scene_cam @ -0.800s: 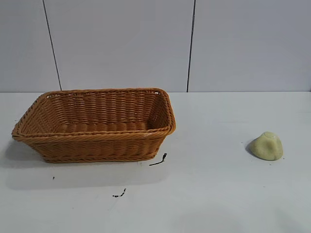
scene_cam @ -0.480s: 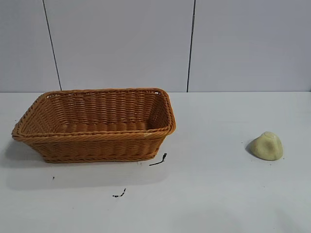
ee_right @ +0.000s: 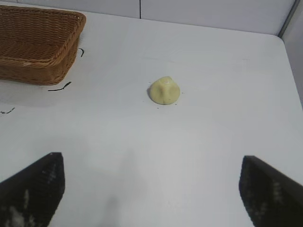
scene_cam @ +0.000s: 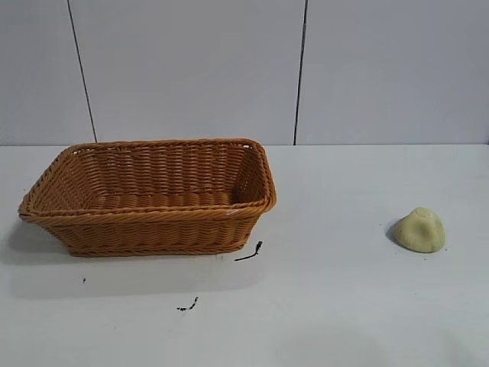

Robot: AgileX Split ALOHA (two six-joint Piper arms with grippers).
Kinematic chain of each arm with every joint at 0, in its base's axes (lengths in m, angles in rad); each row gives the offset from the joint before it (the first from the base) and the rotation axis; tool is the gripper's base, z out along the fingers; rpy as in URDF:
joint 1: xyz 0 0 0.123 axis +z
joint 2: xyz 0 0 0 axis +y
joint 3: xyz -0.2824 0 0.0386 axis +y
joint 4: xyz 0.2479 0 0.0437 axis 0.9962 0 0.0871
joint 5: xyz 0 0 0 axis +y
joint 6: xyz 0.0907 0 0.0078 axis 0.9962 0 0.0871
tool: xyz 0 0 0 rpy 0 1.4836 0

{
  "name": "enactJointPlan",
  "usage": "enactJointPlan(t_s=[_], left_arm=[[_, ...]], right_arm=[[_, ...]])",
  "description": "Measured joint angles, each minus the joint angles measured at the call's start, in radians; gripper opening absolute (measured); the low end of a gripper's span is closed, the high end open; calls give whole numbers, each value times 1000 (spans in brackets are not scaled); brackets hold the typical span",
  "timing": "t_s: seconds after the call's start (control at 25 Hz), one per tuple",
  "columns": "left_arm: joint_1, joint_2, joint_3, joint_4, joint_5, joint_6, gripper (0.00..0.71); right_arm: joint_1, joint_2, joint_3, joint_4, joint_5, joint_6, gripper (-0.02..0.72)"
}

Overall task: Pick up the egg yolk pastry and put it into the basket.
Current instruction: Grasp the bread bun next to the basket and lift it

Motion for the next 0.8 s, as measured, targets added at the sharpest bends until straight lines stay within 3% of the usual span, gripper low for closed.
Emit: enactJointPlan(t_s=[0.8], left_arm=[[0, 0, 0, 0, 0, 0, 696]], right_arm=[[0, 1258, -534, -17, -73, -40, 694]])
